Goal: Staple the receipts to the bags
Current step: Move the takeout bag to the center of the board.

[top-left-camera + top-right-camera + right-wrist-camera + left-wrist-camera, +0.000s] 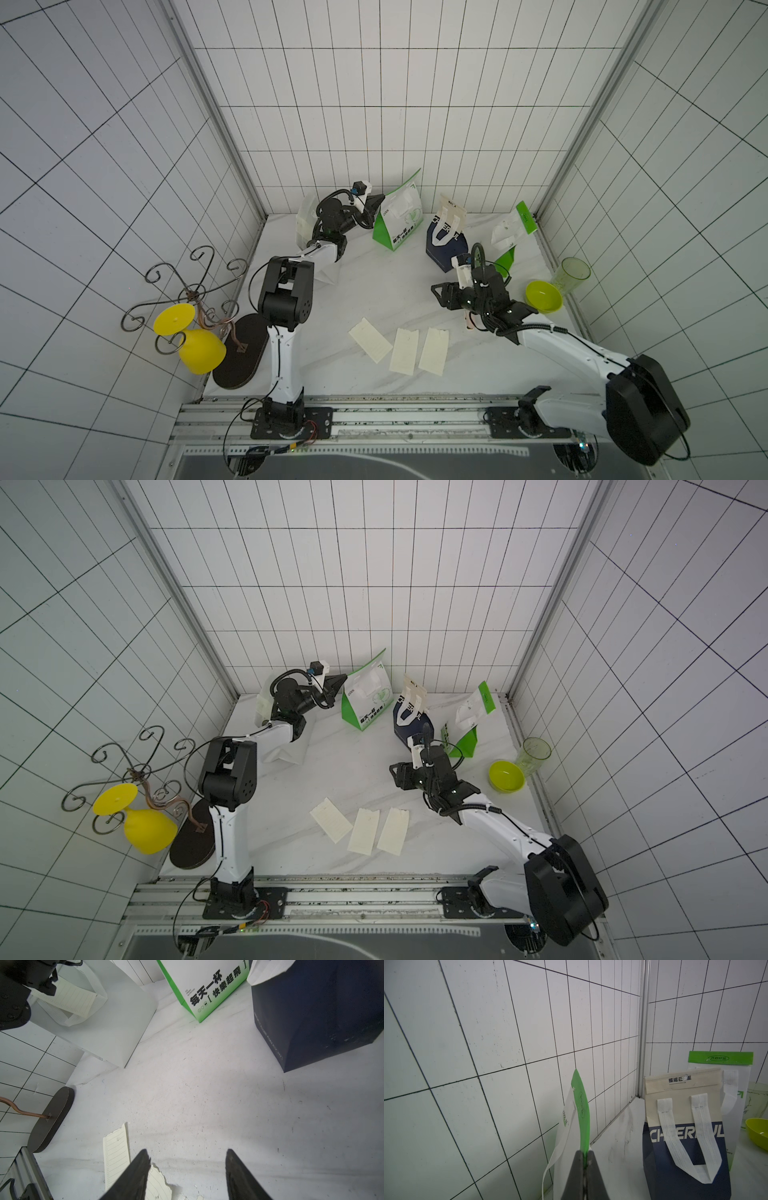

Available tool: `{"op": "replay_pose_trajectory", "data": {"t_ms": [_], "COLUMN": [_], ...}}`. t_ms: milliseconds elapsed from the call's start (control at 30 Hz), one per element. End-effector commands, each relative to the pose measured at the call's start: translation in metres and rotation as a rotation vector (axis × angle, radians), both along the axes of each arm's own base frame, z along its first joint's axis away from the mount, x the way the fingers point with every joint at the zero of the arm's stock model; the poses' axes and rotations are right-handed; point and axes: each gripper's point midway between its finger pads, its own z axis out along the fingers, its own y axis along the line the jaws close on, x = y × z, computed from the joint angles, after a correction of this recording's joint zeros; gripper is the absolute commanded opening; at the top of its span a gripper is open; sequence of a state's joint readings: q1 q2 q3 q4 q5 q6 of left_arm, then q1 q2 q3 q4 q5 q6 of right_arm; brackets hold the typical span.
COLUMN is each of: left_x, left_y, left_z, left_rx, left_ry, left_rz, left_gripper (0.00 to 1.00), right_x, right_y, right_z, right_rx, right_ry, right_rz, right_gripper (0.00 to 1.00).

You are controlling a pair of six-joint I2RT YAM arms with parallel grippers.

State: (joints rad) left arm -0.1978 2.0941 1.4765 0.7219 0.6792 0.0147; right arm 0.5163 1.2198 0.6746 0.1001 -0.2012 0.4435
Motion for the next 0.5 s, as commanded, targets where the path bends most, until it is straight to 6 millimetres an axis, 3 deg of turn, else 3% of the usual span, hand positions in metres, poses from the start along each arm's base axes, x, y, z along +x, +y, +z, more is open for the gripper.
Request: {"op": "replay_pose_trajectory", "data": {"t_ms": [0,133,467], "left_x": [-0.024,-0.054,-0.129], "left_y": [0.014,0.022,0.026], "left_z": [0.032,0.043,0.039], "left_rx": [-0.038,-0.047,-0.035], "left_ry": [-0.028,0.007,0.060], "left_rz": [-0.003,-0.033,0.024], "left_gripper": [0.00,0.00,0.00], "right_x": [-0.006,-0.008,-0.016], "right_y": [-0.005,-0.009,-0.009], "right_z": [0.002,0.016,0.046], "right_rx": [0.027,0.040,0.080], "right_ry": [-0.026,-0.068,-0.137], "right_rz": [-0.003,-0.012,-0.018], "right_gripper": [0.58,0.58,0.59]}}
